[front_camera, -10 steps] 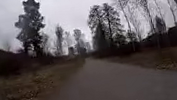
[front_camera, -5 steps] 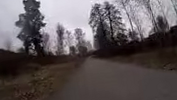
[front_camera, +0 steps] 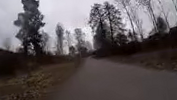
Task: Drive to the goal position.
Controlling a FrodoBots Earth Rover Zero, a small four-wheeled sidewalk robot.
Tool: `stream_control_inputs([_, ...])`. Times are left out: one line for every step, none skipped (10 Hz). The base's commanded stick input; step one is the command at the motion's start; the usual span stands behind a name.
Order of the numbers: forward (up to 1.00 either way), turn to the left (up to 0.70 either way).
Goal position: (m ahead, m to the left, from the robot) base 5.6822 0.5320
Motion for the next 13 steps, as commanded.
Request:
stream_control_inputs([0.7,0.0])
stream_control_inputs([0.7,0.0])
stream_control_inputs([0.7,0.0])
stream_control_inputs([0.7,0.0])
stream_control_inputs([0.7,0.0])
stream_control_inputs([0.7,0.0])
stream_control_inputs([0.7,0.14])
stream_control_inputs([0.7,0.14])
stream_control_inputs([0.7,0.14])
stream_control_inputs([0.7,0.08])
stream_control_inputs([0.7,0.01])
stream_control_inputs([0.7,0.0])
stream_control_inputs([0.7,0.0])
